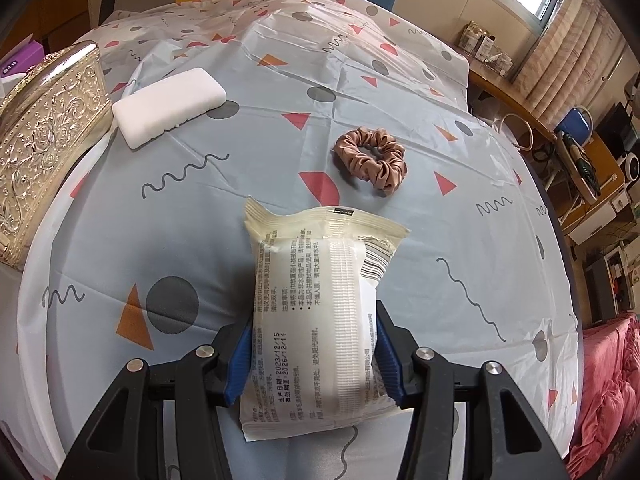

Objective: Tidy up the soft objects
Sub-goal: 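Carry red sock plush into gold tray and open left gripper while right holds packet, then carry the white packet over the gold tray with the right gripper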

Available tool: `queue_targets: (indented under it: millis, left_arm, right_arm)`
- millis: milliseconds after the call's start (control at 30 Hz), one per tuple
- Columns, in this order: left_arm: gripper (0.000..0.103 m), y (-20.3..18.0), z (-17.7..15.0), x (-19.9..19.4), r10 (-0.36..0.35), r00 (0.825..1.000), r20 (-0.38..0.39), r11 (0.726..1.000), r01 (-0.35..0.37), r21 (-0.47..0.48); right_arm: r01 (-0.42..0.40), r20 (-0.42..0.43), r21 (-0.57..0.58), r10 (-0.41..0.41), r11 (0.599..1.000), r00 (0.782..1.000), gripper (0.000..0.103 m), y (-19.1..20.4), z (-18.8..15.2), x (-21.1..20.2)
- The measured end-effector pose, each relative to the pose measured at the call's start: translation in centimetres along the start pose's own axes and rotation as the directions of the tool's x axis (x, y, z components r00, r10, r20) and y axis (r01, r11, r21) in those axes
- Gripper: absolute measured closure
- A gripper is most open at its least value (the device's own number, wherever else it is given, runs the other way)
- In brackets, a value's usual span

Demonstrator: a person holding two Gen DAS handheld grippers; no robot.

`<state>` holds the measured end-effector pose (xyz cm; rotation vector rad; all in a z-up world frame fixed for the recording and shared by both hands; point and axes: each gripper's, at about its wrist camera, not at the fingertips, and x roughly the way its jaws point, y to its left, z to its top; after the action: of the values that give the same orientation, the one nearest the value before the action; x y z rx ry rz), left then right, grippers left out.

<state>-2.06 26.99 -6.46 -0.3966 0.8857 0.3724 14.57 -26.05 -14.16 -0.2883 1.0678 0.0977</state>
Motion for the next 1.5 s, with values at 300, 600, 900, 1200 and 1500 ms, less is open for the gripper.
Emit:
queue_targets:
  millis: [300, 600, 900, 1200, 1500]
  left_arm:
    - [0.046, -2.9, -0.6, -2.4, 0.001, 0.997, 0.079, 0.994, -0.01, 0.112]
    - [0.043, -5.7, -1.2, -4.3, -0.029, 0.991, 0.132, 0.976, -0.001, 0.217]
    - [0.042, -6.3, -1.9, -4.6, -0.042, 0.991, 0.125, 0.97, 0.011, 0.242]
    - [0.036, -6.0, -2.2, -4.7, -0.043, 0.992, 0.121, 0.97, 0.012, 0.243]
    - [0.028, -5.0, -2.2, -4.3, -0.048, 0.993, 0.105, 0.975, 0.024, 0.22]
  right_arm:
    - [-0.001, -0.023, 0.036, 0.001, 0.999, 1.0, 0.05, -0.2, 0.4, 0.1]
    - [-0.013, -0.065, 0.164, 0.024, 0.986, 0.998, 0.051, -0.9, 1.0, 0.4]
    - [0.002, -0.081, 0.237, 0.017, 0.971, 0.997, 0.051, 0.5, 1.6, 0.3]
    - [-0.08, -0.045, 0.389, 0.106, 0.918, 0.993, 0.055, 0.0, 2.9, -0.5]
    - [-0.078, -0.06, 0.34, 0.105, 0.937, 0.993, 0.057, 2.5, 3.9, -0.7]
